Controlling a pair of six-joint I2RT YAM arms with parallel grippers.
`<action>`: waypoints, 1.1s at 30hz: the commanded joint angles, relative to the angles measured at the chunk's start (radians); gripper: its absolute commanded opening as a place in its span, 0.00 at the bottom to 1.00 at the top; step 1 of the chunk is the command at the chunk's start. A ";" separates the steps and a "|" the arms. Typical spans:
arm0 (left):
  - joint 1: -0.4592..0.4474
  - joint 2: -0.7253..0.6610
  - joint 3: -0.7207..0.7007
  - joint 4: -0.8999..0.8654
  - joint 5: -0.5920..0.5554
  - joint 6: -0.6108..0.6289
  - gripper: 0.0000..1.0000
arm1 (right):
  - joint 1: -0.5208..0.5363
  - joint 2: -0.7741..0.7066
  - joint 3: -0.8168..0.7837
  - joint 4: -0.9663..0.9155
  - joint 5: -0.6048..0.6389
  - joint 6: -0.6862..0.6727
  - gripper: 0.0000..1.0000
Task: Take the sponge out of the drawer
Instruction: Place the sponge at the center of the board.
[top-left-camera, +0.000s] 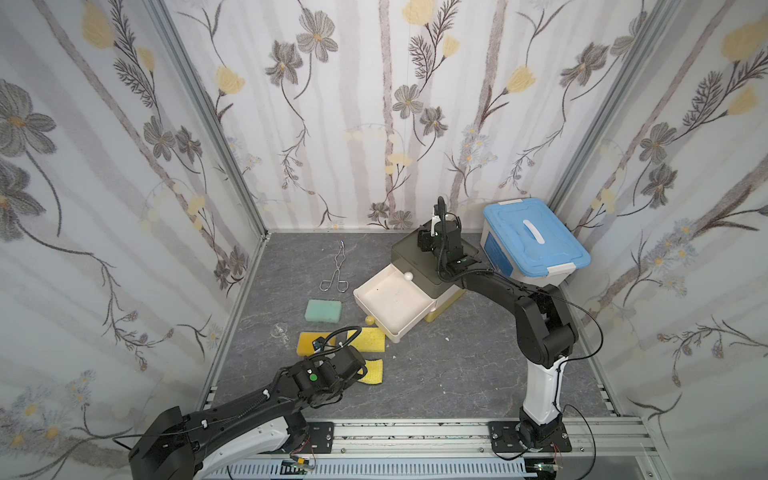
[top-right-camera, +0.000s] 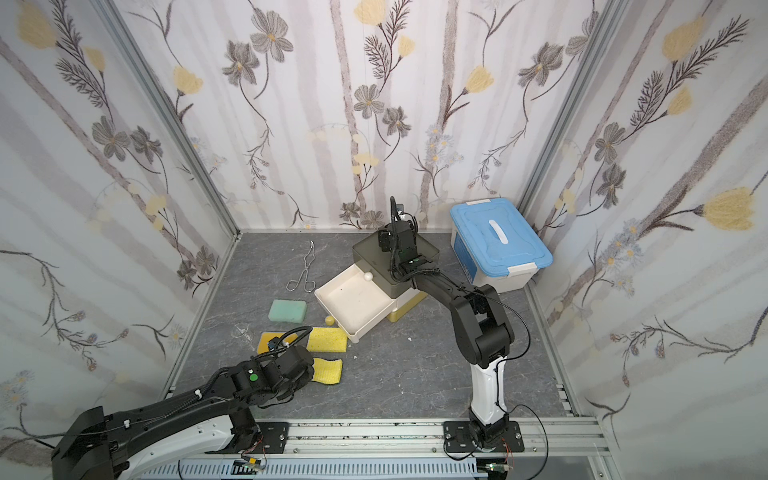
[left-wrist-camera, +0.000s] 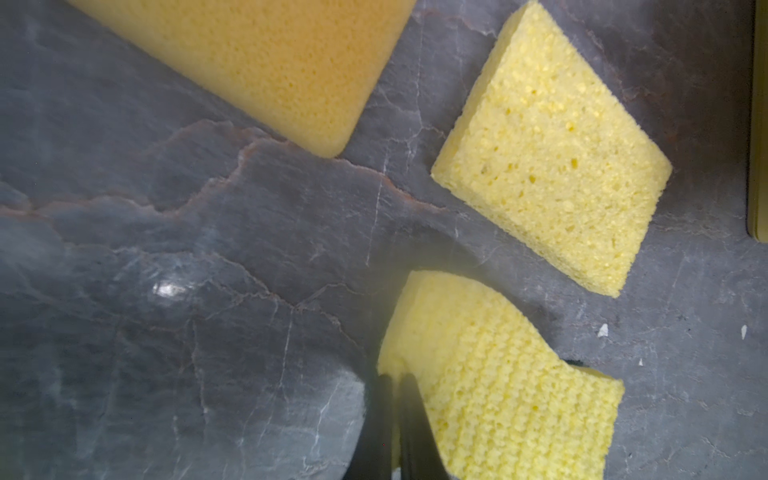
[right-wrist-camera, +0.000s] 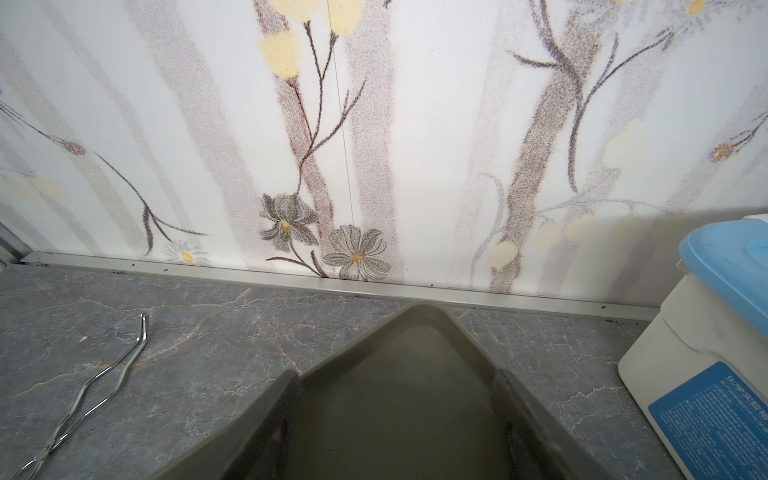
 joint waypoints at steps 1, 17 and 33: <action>-0.009 0.015 0.015 -0.032 -0.031 -0.017 0.10 | 0.000 0.081 -0.040 -0.476 -0.167 0.093 0.75; -0.062 0.012 0.000 -0.052 -0.059 -0.093 0.31 | -0.003 0.085 -0.041 -0.474 -0.169 0.090 0.75; -0.085 -0.063 0.158 -0.215 -0.163 0.014 0.54 | -0.005 0.079 -0.042 -0.478 -0.168 0.090 0.75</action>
